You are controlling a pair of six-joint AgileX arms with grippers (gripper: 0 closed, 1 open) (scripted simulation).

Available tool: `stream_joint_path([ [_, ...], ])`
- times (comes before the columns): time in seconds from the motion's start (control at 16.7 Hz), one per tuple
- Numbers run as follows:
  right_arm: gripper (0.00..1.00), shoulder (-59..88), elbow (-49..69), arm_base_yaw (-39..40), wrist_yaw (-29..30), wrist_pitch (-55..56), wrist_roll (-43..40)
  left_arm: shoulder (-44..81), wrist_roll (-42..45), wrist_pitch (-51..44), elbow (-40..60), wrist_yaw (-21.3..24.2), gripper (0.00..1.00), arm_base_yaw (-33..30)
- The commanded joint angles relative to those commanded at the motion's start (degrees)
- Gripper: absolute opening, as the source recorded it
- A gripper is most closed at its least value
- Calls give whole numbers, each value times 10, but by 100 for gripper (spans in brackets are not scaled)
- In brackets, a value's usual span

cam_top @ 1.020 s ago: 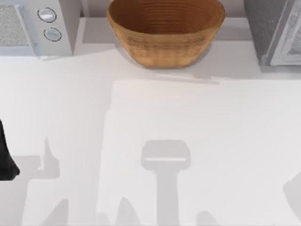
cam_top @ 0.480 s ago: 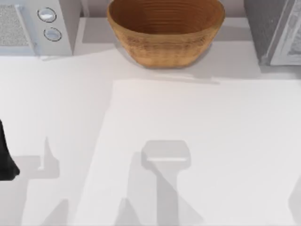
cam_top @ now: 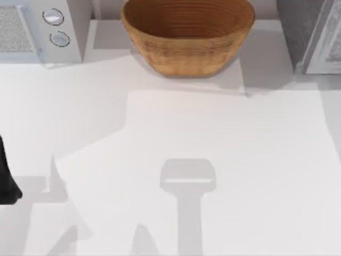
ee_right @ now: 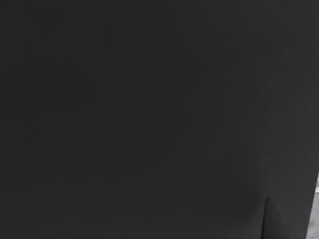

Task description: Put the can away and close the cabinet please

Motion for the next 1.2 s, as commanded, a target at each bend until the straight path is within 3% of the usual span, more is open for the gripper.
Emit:
stream_joint_path([
  [0.24,100,-7,-6,155,152,-5,-10,0,0,0,0,0,100,0],
  [0.48,100,-17,-12,234,233,-6,-20,0,0,0,0,0,100,0],
  [0.84,100,-27,-7,226,246,-8,-27,0,0,0,0,0,100,0],
  [1.2,100,54,49,182,203,14,-26,0,0,0,0,0,100,0],
])
